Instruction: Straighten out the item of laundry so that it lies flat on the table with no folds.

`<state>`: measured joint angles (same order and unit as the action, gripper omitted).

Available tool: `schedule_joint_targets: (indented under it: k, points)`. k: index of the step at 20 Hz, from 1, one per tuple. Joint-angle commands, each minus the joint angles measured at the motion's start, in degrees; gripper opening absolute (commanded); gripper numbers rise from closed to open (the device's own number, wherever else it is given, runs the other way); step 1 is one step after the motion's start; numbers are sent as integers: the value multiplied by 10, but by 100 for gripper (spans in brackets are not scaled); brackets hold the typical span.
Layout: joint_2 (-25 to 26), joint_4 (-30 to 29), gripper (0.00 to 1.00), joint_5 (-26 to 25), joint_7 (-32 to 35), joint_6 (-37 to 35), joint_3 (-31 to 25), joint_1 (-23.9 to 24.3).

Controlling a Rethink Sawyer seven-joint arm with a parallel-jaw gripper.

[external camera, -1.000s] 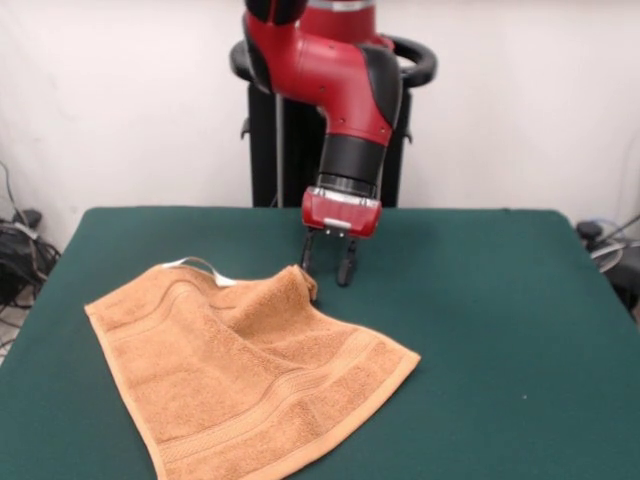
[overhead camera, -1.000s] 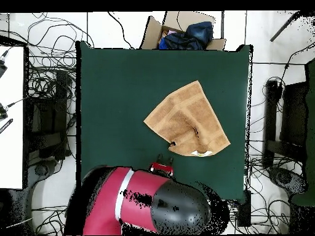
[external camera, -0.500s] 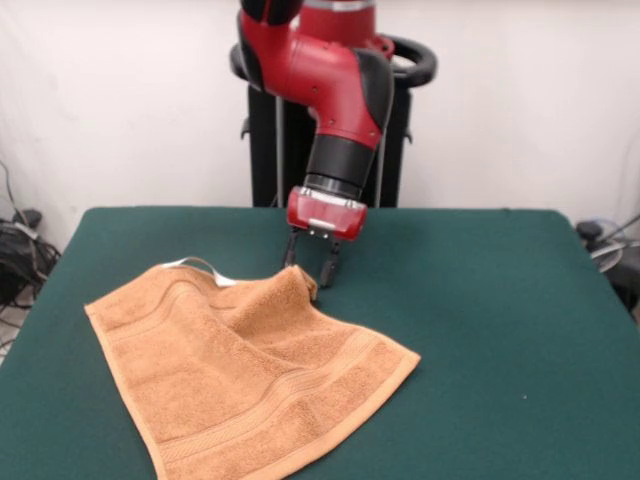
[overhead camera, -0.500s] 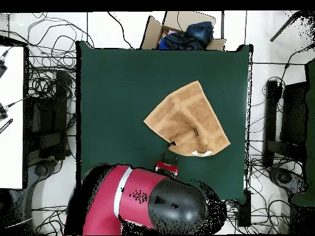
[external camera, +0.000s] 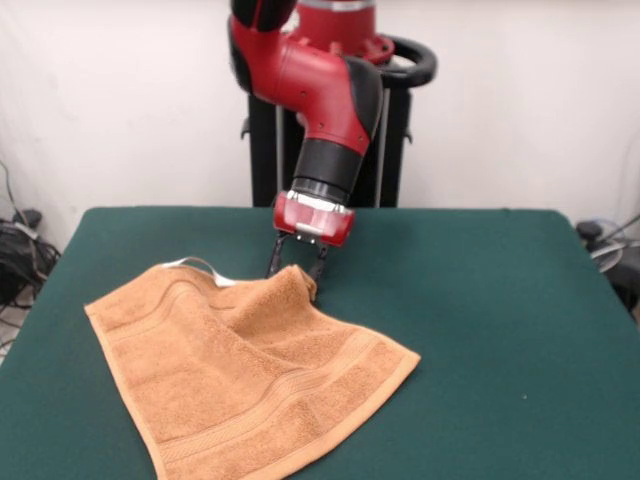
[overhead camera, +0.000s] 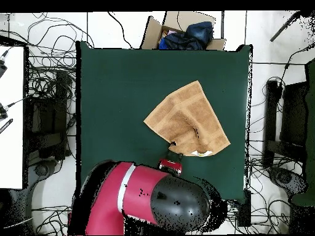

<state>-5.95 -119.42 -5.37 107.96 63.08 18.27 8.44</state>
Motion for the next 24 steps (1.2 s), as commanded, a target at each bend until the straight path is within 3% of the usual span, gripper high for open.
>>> schedule_joint_targets:
  k: [1, 10, 24]
  points:
    - [35, 91, 100, -9, 97, 16, -41, 21]
    - [41, 109, 100, -75, 116, 4, -73, 58]
    - [49, 129, 100, -90, 74, -4, -60, 48]
